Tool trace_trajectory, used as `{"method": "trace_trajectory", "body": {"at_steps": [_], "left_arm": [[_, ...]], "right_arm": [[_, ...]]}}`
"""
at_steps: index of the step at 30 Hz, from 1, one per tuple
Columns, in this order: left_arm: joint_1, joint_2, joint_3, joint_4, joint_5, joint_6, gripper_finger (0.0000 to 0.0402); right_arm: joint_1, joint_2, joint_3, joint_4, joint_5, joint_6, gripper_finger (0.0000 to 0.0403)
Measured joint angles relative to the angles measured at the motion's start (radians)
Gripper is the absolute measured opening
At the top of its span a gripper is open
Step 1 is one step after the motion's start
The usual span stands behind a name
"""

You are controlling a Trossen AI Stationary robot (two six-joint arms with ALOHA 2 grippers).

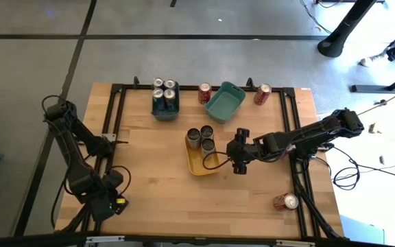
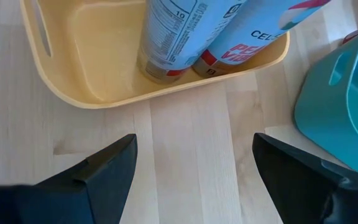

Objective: Sort soda cans
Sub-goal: Put the white pink soda can into the yellow bin

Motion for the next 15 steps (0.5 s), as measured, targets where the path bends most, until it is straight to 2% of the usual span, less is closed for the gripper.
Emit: {"method": "trace_trajectory", "body": {"at_steps": [6,15], "left_arm": [[0.000,-0.001,-0.001,0.001,0.000,0.052,0.0247],[0.068,-0.028,0.044,-0.016,-0.008,0.104,0.0246]], "right_arm": [[0.001,0.000,0.000,-0.003,-0.018,0.000,0.0319],[0.001,0.000,0.000,-0.003,-0.029,0.000,0.0319]]}}
